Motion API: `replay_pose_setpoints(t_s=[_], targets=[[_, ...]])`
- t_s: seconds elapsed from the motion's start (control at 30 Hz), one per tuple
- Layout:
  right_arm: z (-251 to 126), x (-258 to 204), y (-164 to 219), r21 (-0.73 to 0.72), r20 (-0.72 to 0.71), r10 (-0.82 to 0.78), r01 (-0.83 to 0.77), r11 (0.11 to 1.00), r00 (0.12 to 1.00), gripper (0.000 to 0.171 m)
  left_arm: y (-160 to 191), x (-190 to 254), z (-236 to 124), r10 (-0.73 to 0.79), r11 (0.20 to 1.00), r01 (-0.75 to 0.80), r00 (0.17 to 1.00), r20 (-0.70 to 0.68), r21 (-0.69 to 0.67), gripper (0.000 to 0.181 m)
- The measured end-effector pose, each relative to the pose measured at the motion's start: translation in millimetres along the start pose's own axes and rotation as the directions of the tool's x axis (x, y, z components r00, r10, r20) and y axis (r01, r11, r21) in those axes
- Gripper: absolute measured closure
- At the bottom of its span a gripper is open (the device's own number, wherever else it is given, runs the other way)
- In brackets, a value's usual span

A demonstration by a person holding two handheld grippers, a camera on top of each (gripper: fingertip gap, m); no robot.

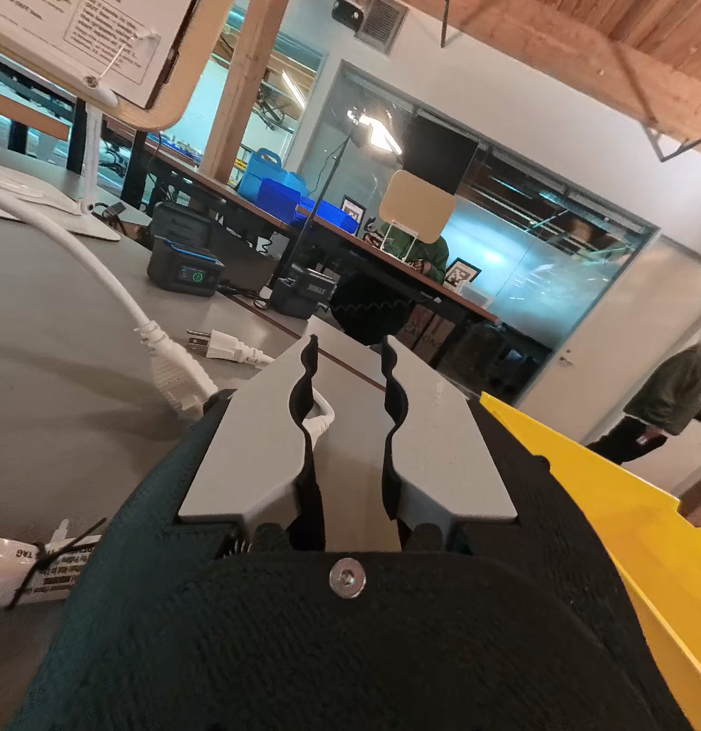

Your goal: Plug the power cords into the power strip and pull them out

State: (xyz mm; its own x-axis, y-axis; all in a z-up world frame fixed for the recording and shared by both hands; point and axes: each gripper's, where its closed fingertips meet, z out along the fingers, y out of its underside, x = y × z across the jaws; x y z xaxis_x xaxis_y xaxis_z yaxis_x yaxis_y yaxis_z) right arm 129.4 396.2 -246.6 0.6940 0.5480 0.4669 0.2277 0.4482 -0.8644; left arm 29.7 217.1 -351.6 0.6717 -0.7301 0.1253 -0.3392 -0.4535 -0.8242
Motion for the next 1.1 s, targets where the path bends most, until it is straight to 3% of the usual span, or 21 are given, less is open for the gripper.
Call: replay_pose_setpoints(t_s=[0.2, 0.3, 0.4, 0.47, 0.57, 0.63, 0.73, 0.77, 0.83, 0.87, 0.97, 1.1], targets=[[1.7, 2.4, 8.0, -0.048, -0.006, 0.031, -0.032, 0.998, 0.999, 0.143, -2.6, -2.7, -22.9, -0.083, 0.991, 0.086, 0.996, -0.028, 0.099, 0.129], [14.3, 5.0, 29.1, -0.195, 0.007, 0.163, -0.158, 0.968, 0.987, 0.145, -3.4, -7.9, -40.3, -0.115, 0.979, 0.117, 0.993, -0.020, 0.169, 0.126], [37.1, -13.7, 62.9, -0.495, 0.069, 0.400, -0.316, 0.809, 0.914, 0.142, -11.0, -8.5, -53.9, -0.106, 0.960, 0.111, 0.994, -0.034, 0.258, 0.126], [47.2, -31.4, 75.9, -0.655, 0.106, 0.518, -0.333, 0.679, 0.849, 0.131, -15.7, -11.6, -59.3, -0.103, 0.947, 0.107, 0.994, -0.030, 0.301, 0.125], [67.0, -29.9, 81.3, -0.714, 0.088, 0.515, -0.307, 0.630, 0.853, 0.126, -22.0, -22.7, -67.8, -0.090, 0.929, 0.064, 0.995, 0.052, 0.365, 0.123], [88.6, -35.5, 67.5, -0.673, 0.158, 0.473, -0.255, 0.694, 0.867, 0.128, -24.4, -33.6, -74.4, -0.083, 0.918, 0.018, 0.986, 0.146, 0.396, 0.123], [117.6, -75.0, 48.1, -0.604, 0.446, 0.340, -0.002, 0.797, 0.828, 0.128, -27.8, -43.4, -81.6, -0.079, 0.904, -0.032, 0.967, 0.241, 0.427, 0.124], [120.7, -94.3, 43.8, -0.563, 0.574, 0.300, 0.101, 0.820, 0.762, 0.126, -28.5, -44.9, -82.6, -0.073, 0.902, -0.048, 0.962, 0.262, 0.430, 0.126], [112.0, -130.9, 38.3, -0.503, 0.774, 0.315, 0.231, 0.833, 0.549, 0.123, -29.0, -45.7, -82.5, -0.054, 0.903, -0.077, 0.956, 0.289, 0.423, 0.128], [112.5, -139.1, 39.2, -0.488, 0.812, 0.320, 0.266, 0.831, 0.487, 0.118, -28.8, -45.0, -81.5, -0.044, 0.906, -0.085, 0.955, 0.293, 0.416, 0.129], [122.9, -143.6, 58.7, -0.432, 0.874, 0.260, 0.409, 0.804, 0.411, 0.110, -28.5, -41.9, -79.1, -0.008, 0.910, -0.120, 0.952, 0.305, 0.398, 0.133], [126.8, -143.7, 80.4, -0.468, 0.881, 0.323, 0.532, 0.706, 0.346, 0.102, -31.1, -43.8, -77.1, 0.046, 0.905, -0.176, 0.946, 0.322, 0.388, 0.136]])
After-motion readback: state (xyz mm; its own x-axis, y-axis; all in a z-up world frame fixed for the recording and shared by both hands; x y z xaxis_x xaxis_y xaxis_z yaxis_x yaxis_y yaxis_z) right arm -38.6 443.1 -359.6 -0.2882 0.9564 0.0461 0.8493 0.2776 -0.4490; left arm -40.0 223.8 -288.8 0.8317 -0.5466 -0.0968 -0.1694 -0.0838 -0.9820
